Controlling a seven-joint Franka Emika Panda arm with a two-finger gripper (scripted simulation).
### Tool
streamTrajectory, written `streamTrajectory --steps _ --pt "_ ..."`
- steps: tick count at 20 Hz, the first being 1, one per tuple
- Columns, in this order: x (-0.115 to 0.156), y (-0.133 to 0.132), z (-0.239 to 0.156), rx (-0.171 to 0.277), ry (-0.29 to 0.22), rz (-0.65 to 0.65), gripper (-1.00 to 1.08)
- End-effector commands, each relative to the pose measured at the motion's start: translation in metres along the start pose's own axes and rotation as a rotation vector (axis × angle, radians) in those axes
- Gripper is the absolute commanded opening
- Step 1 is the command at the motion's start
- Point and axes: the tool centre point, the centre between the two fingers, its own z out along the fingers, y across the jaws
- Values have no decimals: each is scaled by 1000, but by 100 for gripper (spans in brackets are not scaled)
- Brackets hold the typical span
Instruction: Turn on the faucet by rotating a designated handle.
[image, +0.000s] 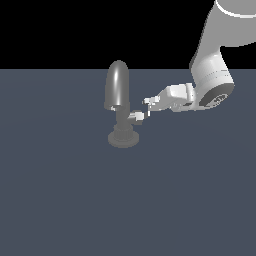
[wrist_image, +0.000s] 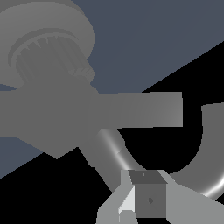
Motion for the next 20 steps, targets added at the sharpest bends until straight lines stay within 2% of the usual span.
streamTrajectory --steps 1,3,18,19,20 --pt "0 0 0 1 -2 1 -100" --pt "0 0 0 1 -1 1 -100" --pt "55 16 1 0 -1 0 -100" --pt "55 16 1 0 -1 0 -100" --pt "33 16 0 4 7 -35 -100"
